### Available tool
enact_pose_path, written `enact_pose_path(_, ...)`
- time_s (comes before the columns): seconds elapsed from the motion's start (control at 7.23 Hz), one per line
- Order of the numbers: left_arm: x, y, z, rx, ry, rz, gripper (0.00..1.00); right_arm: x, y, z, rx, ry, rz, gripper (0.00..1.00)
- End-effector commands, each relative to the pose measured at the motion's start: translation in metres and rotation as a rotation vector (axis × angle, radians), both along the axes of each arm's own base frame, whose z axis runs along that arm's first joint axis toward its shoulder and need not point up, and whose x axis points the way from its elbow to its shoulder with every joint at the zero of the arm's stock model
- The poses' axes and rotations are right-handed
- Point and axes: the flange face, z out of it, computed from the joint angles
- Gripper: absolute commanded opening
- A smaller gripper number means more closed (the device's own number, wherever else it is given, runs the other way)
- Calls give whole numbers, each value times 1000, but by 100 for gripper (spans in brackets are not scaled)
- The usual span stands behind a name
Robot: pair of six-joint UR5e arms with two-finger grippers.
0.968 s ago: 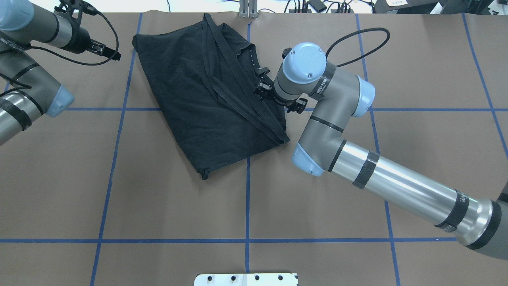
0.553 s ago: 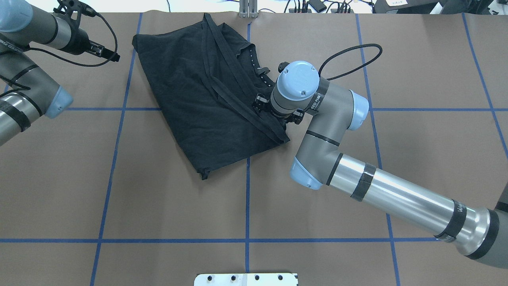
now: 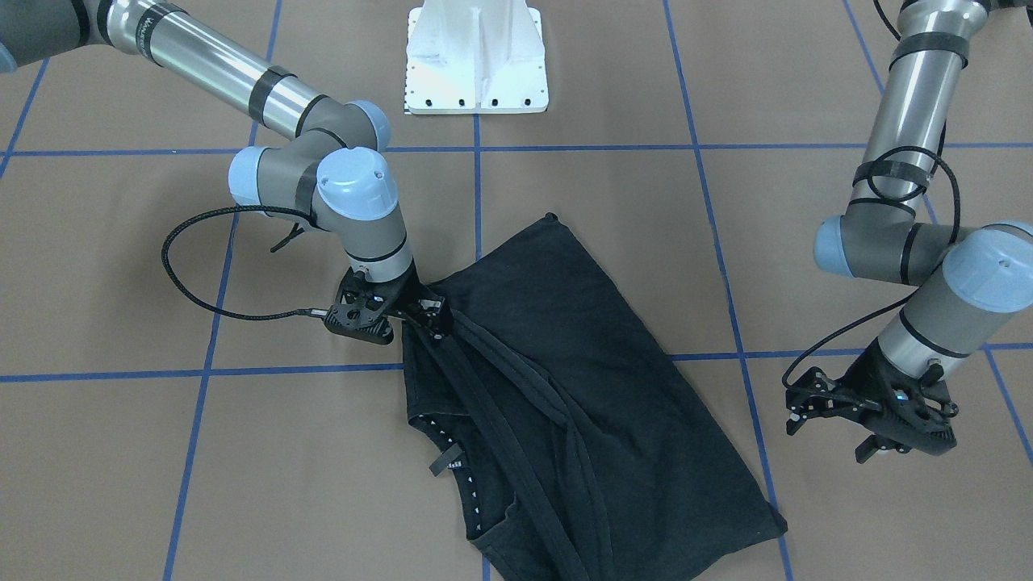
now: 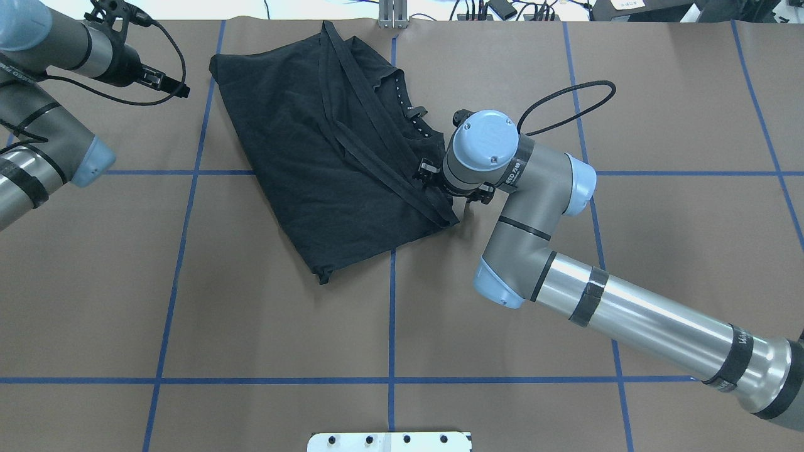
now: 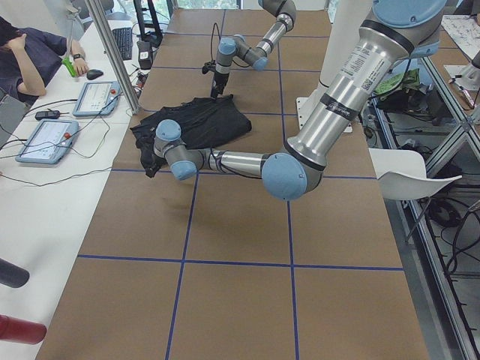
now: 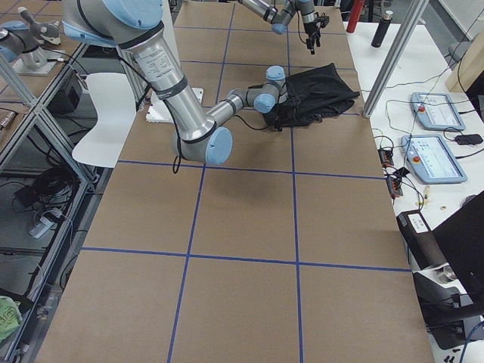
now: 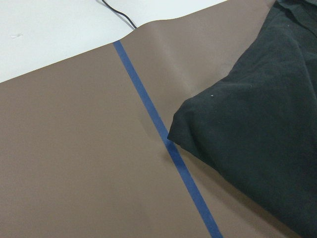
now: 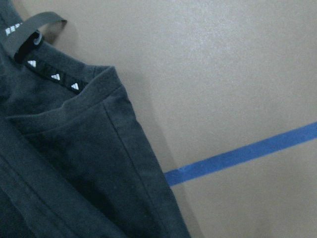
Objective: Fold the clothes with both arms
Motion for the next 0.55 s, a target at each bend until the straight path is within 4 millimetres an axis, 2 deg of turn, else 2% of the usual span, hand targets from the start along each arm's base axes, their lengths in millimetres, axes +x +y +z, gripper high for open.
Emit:
enact_pose_path(0.0, 0, 0, -2, 3, 2, 0, 100, -3, 4, -4, 11, -4, -2, 78)
enact_pose_path(0.14, 0, 0, 0, 0, 0, 0, 100, -2, 4, -7, 12, -9, -4, 59)
enact_pose_path(0.28, 0, 0, 0, 0, 0, 0, 100, -2, 6, -10, 14, -14, -7, 37)
enact_pose_path(0.41, 0, 0, 0, 0, 0, 0, 100, -3, 10, -7, 14, -11, -10, 32)
